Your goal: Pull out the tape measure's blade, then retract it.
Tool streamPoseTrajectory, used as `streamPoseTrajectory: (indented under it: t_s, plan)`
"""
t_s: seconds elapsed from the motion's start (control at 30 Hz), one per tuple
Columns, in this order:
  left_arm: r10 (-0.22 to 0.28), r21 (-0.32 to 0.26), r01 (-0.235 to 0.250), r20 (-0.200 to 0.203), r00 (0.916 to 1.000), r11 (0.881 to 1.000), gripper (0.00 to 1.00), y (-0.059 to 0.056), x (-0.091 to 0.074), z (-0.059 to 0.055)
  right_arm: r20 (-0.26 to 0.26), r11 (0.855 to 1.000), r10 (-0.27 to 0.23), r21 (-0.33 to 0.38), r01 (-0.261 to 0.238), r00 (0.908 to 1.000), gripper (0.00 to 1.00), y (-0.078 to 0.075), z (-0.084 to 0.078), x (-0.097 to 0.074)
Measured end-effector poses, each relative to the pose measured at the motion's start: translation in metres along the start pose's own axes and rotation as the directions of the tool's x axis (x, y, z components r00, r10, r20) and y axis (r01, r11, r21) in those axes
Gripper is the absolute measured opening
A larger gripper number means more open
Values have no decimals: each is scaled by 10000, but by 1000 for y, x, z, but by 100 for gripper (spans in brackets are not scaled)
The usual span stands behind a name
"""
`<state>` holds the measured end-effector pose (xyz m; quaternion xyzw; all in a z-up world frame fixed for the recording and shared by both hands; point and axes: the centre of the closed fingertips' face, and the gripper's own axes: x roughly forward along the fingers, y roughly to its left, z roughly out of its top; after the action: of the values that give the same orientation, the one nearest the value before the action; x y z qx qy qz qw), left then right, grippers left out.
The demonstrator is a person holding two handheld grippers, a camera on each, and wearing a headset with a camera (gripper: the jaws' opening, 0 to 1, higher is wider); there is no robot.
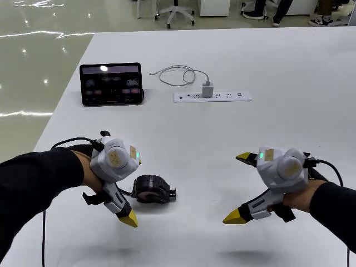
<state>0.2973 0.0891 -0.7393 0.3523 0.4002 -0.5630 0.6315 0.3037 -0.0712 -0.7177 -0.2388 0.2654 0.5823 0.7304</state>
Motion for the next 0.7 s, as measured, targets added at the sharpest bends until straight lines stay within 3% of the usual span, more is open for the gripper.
streamPoseTrajectory:
  t_s: [0.03,0.23,0.4,0.5,0.63,0.7]
  plan:
    - [-25,28,26,-136,9999,10000,89,1,1,-1,16,10000,68,-21,-68,10000,100,1,2,3]
    - [-29,225,28,1,10000,9997,74,8,6,8,201,9990,440,-16,-440,9988,99,-1,23,27]
    - [-72,245,75,-125,9999,9997,61,13,14,8,361,9977,663,119,-667,9971,94,0,37,45]
    - [-54,266,59,-170,9998,9996,47,14,18,9,248,9963,849,85,-852,9961,89,3,38,56]
    - [16,190,-13,-178,9998,9998,43,17,23,11,-34,9949,1008,-30,-1008,9949,81,8,37,68]
    - [332,319,-324,-223,9992,9990,36,24,23,11,-110,9943,1061,-122,-1063,9943,75,10,36,75]
